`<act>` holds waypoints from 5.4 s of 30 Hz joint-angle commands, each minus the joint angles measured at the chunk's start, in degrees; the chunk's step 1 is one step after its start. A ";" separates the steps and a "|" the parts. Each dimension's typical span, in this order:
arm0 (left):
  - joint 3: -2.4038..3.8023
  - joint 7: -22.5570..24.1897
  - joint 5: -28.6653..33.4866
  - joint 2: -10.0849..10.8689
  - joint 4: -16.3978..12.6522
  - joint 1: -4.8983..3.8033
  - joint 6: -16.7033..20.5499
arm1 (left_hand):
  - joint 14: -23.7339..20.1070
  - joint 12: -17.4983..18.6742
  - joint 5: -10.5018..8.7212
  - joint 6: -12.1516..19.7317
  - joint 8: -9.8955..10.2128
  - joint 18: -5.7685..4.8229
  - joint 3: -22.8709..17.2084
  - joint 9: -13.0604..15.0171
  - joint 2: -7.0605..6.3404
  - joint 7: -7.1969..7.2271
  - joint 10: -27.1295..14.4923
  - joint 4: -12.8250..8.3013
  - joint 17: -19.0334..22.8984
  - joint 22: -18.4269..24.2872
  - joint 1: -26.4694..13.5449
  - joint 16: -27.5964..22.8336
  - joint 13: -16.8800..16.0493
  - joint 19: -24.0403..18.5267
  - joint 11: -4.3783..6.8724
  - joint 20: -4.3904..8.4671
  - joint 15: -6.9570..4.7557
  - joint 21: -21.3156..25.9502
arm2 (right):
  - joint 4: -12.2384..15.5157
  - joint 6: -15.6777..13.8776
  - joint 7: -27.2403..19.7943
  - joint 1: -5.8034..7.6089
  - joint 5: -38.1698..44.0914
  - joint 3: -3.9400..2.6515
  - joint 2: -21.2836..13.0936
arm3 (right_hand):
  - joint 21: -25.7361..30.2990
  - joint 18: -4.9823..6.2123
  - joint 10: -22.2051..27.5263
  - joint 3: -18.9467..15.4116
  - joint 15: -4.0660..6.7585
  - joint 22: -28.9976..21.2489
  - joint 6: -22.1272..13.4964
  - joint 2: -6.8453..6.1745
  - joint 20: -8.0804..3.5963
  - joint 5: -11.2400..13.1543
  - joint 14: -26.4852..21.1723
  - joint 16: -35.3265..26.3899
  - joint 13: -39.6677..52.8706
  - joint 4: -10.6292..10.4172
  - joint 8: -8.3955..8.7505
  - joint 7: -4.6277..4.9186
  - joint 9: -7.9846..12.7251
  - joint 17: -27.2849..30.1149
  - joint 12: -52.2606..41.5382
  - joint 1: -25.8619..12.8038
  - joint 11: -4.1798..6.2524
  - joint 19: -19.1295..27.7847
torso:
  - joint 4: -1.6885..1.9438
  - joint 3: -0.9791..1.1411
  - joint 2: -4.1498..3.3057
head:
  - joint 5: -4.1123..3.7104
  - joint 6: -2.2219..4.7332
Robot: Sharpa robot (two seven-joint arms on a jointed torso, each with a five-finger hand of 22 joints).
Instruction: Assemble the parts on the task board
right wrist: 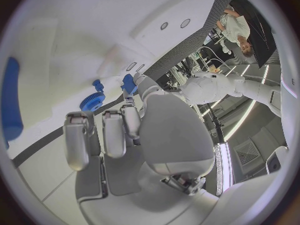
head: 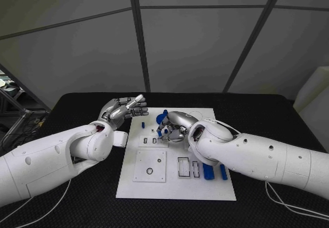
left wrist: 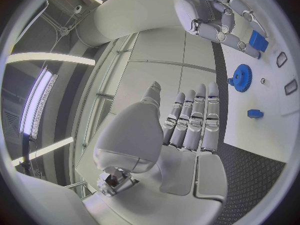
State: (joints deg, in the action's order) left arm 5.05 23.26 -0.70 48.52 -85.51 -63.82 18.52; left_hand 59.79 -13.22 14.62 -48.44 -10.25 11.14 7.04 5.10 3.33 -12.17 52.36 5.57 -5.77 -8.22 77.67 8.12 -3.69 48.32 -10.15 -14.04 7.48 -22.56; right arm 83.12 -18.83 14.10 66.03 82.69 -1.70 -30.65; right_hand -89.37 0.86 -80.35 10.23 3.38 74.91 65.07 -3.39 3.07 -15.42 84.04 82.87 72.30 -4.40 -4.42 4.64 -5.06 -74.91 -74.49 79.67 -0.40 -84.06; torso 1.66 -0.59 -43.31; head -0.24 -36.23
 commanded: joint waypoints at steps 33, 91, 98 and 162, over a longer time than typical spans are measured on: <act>0.06 -0.02 -0.04 -0.15 0.19 -0.11 -0.83 | 0.04 0.20 -0.05 -0.29 0.31 -0.73 -0.05 -0.05 0.40 -0.01 0.35 -0.34 0.08 0.06 -0.02 -0.27 0.05 0.44 0.06 0.11 0.43 0.34 | -1.20 2.77 1.79 -0.89 3.41 0.65 1.58 | 0.10 -0.52 1.15 -0.46 0.21 13.69 -1.38 -0.97 -0.28 0.02 2.95 -0.29 -1.38 0.19 0.96 0.64 0.33 -0.82 1.23 -2.64 -0.16 -5.06 | 0.00 -0.03 0.05 | 0.39 -0.36; 0.06 -0.54 -0.05 -0.22 0.56 -0.10 -1.48 | 0.18 0.72 -0.05 -0.02 0.88 -0.74 0.20 -0.26 0.57 0.55 0.52 -0.73 0.06 0.28 -0.01 -0.73 0.04 0.49 0.06 0.08 0.46 0.44 | -1.27 -2.24 1.53 -1.06 4.18 0.74 1.81 | 0.65 -0.29 4.41 -4.21 -0.91 12.79 -9.08 -4.96 0.86 5.06 2.68 -1.22 -7.17 -2.10 0.85 2.04 0.90 0.33 6.41 -6.40 -1.50 -4.50 | 0.00 0.00 0.14 | 0.14 -0.50; 0.05 -1.43 -0.85 -0.11 0.92 -0.10 -1.90 | 1.04 0.60 -0.06 -0.99 0.83 -0.65 0.38 -0.18 1.07 0.39 2.04 -1.04 -0.13 0.43 -0.04 -0.86 -0.10 0.92 0.50 0.28 0.13 0.32 | 1.83 -4.51 -1.43 -1.15 3.70 0.72 -0.95 | 0.60 -0.32 4.16 -4.64 -0.95 12.89 -9.31 -5.40 0.91 5.26 2.69 -1.25 -6.86 -2.57 0.80 2.07 0.84 0.33 6.07 -6.36 -1.53 -4.57 | -0.06 0.02 0.24 | 0.37 -0.37; -4.14 -57.02 -56.98 -15.56 13.35 -9.07 -31.89 | 29.69 -68.10 -11.47 -5.48 -18.44 -6.84 9.01 50.68 3.27 10.10 32.70 10.77 -82.49 -60.75 -7.41 80.43 -80.36 29.70 11.80 12.41 -12.37 -57.49 | 3.41 -6.25 -18.42 3.90 -31.26 -2.15 -16.03 | 53.09 9.53 8.63 9.49 -3.03 -45.94 -4.35 -8.52 2.77 -1.42 -5.43 -60.32 -61.60 2.50 0.76 3.09 0.92 47.48 63.08 -4.92 -3.20 20.24 | -0.65 1.15 4.22 | 3.66 -3.24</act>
State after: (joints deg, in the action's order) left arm 0.89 -31.94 -56.53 33.07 -72.31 -72.76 -11.15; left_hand 83.97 -72.53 3.20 -54.26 -28.50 7.07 16.19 55.74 6.05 -2.03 82.78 16.52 -74.96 -69.05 70.26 88.32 -73.25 77.90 0.19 -1.64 -4.41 -79.81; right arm 86.53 -24.06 -3.55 69.80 51.26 -3.79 -46.75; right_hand -36.13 10.24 -72.16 19.64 0.41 28.91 61.07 -11.97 5.83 -16.62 78.62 22.29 10.75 -2.27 -3.71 7.68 -4.21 -27.38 -11.31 75.32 -3.70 -63.51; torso 0.95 0.60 -39.06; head 3.40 -39.40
